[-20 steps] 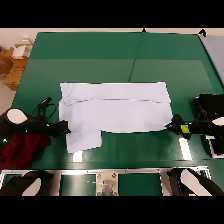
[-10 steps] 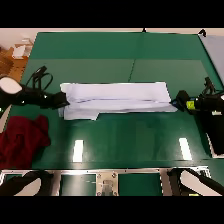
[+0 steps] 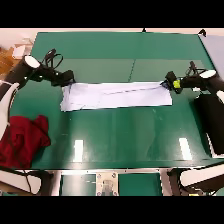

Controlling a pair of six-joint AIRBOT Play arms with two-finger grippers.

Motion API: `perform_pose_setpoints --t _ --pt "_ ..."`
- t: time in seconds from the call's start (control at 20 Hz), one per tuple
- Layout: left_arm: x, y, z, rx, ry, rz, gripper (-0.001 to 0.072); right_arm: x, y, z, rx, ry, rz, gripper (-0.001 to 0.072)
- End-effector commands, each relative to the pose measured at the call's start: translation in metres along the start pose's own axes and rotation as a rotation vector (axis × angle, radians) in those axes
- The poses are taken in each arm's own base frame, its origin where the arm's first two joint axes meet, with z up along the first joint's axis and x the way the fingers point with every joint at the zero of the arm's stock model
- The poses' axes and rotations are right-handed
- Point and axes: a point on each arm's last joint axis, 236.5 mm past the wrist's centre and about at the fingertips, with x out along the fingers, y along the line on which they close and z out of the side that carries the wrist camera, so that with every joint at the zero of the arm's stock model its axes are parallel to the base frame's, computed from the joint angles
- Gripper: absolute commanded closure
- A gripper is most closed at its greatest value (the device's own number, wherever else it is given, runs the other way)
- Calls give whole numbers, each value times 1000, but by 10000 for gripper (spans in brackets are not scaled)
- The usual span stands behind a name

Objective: Fold the shirts.

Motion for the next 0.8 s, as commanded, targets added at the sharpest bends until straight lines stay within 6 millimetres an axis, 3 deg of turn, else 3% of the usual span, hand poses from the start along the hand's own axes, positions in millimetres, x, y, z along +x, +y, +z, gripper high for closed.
perform_pose_setpoints --t 0.0,0.05,0.15,0.25,0.35,0.45,0.65,0.7,0.75 --pt "19 8 31 -18 -80 -2 82 28 5 23 15 21 41 313" --pt "17 5 33 -10 -81 -6 83 19 7 32 -27 19 54 233" --pt "3 4 44 21 -88 4 84 -13 10 52 -100 18 76 233" --pt "-17 8 63 42 -123 18 84 -44 -17 61 -119 55 25 233" --pt "-33 14 74 1 -137 15 84 -57 -54 53 -109 119 -44 233" --pt "-34 14 69 -15 -113 7 84 -54 -78 38 -123 200 -65 234" --pt "-31 6 49 -5 -32 -9 114 -23 -96 18 -121 294 -60 241" --pt "-31 6 45 -2 -15 -11 246 -15 -100 13 -134 315 -58 241" --pt "-31 5 41 30 1 -16 591 -7 -102 8 -134 335 -57 241"
